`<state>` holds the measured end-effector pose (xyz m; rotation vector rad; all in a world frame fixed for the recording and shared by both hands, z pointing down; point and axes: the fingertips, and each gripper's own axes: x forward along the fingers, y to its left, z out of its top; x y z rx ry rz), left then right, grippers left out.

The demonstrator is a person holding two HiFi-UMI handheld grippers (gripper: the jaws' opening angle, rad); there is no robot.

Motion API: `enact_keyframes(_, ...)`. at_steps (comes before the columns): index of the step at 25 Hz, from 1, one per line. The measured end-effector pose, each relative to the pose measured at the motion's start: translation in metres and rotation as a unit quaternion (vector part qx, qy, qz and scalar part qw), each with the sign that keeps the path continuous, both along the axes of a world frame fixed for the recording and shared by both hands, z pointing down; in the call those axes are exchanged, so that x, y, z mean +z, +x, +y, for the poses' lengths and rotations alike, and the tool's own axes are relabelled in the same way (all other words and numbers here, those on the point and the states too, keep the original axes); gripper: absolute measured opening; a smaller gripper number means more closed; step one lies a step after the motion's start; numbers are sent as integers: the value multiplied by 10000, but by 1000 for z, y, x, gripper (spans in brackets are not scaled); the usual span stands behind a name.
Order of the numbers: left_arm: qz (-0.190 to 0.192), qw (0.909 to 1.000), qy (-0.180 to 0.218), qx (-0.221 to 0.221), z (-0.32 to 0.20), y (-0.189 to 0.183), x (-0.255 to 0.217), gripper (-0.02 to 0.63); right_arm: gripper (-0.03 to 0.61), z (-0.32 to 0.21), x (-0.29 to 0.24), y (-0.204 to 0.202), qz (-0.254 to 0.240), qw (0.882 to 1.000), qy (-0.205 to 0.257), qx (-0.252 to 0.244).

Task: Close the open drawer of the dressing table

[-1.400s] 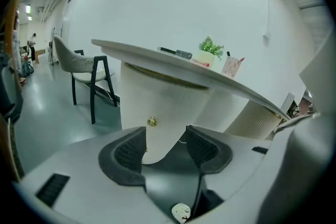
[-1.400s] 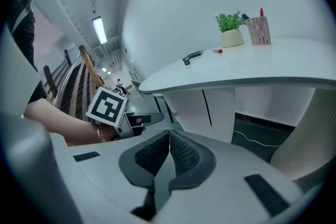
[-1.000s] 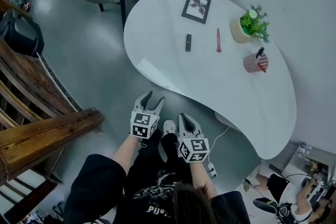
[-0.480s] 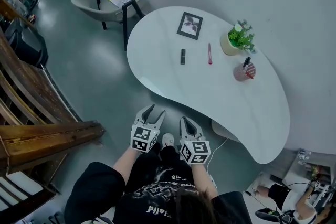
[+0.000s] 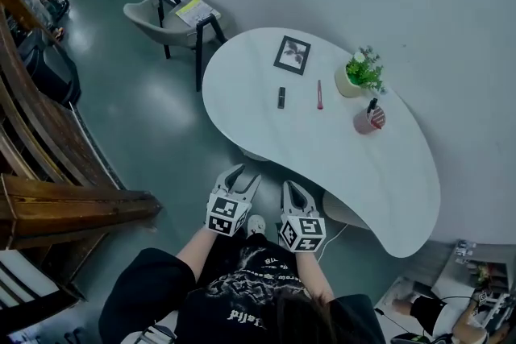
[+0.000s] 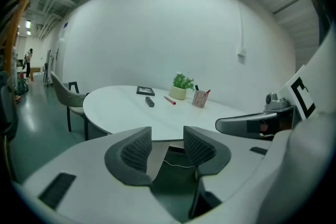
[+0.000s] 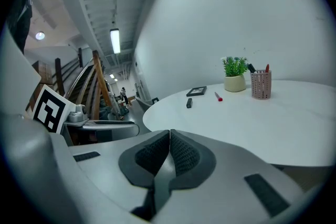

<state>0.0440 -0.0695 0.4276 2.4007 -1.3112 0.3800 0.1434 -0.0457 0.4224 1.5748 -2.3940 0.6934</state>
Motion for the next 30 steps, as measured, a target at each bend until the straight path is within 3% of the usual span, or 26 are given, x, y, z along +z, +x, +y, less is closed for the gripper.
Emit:
enact_keyframes(10, -116, 9990, 438, -6, 5, 5, -32, 175, 28, 0, -20, 6, 18, 9995, 309, -26)
enact_keyframes(16, -141, 9977, 656, -99, 8, 7, -43, 105, 27, 0, -26, 9, 51, 9990, 433, -60)
enact_keyframes(20, -197, 9973, 705, -100, 11, 11, -44, 53, 26, -1, -28, 11, 121, 9986, 492, -125)
enact_keyframes(30, -74, 9976, 665, -152, 26, 10, -45, 28, 26, 1, -28, 12, 246, 9983, 507, -171)
